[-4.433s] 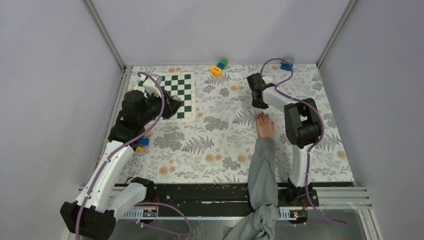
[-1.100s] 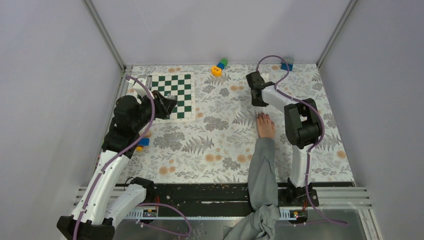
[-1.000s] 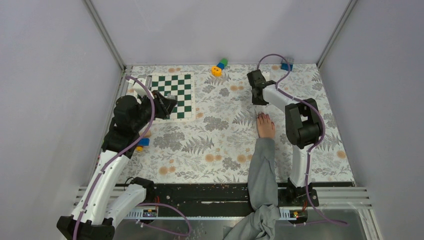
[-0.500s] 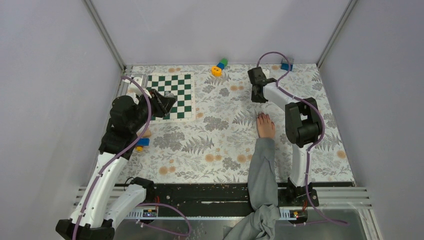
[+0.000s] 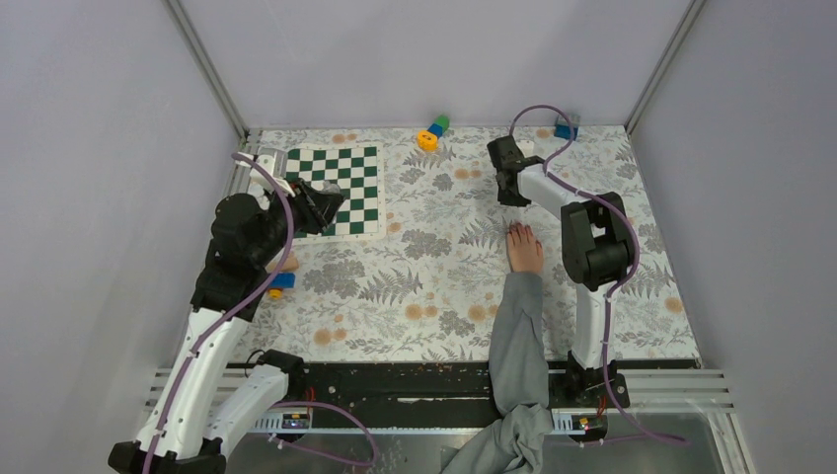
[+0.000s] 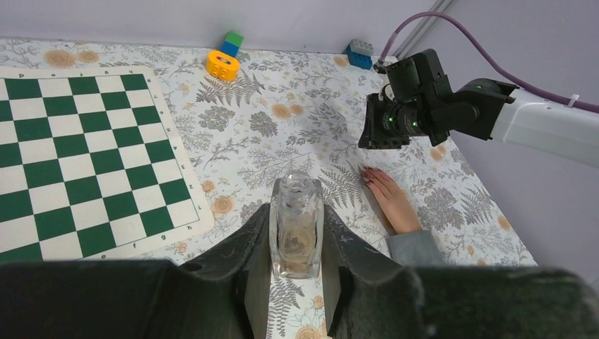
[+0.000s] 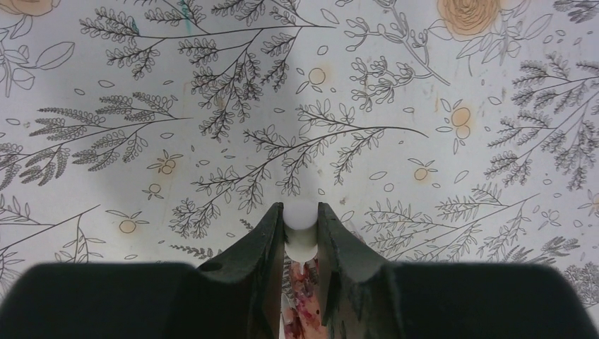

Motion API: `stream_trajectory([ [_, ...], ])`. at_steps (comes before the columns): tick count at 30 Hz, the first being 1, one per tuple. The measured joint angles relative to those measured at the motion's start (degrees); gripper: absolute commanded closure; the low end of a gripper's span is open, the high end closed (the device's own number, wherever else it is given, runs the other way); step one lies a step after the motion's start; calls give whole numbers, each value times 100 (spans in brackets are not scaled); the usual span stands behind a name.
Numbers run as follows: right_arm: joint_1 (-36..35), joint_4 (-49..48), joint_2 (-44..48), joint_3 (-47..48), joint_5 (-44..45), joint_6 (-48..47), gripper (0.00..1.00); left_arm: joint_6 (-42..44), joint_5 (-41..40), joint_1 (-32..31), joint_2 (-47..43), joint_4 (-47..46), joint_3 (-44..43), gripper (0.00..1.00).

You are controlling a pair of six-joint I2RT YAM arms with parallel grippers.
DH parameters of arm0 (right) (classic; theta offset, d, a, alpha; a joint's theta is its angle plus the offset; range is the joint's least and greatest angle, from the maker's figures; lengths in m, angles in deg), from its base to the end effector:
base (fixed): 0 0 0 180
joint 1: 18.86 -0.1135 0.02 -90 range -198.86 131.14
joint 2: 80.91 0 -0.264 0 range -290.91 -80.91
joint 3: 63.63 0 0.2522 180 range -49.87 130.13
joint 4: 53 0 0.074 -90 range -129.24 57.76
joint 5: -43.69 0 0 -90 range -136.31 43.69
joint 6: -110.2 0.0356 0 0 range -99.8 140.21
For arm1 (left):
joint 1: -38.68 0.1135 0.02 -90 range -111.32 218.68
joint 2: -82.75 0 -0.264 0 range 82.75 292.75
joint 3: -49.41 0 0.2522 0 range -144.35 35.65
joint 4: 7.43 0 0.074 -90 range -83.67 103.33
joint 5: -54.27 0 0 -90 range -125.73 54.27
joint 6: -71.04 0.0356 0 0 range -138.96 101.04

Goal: Paint the nails
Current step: Paint the nail polish on the nail.

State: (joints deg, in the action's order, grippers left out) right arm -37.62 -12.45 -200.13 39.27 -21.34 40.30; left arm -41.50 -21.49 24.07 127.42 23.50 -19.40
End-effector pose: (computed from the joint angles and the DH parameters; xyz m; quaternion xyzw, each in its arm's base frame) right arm 0.4300 0.1302 0.1840 0.0726 0.9350 -0.1028 0.3314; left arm 0.1624 -0.0514 0.3894 0.0308 0.7459 -0.2977 0.5950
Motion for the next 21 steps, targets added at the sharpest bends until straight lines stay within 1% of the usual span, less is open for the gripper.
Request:
stream_trajectory([
  [6,-92,55,-7,0,262,15,100,0,-15,0,-39,2,0,100],
  [21,-133,81,-11,-131,262,2,100,4,-15,0,-28,37,0,100],
])
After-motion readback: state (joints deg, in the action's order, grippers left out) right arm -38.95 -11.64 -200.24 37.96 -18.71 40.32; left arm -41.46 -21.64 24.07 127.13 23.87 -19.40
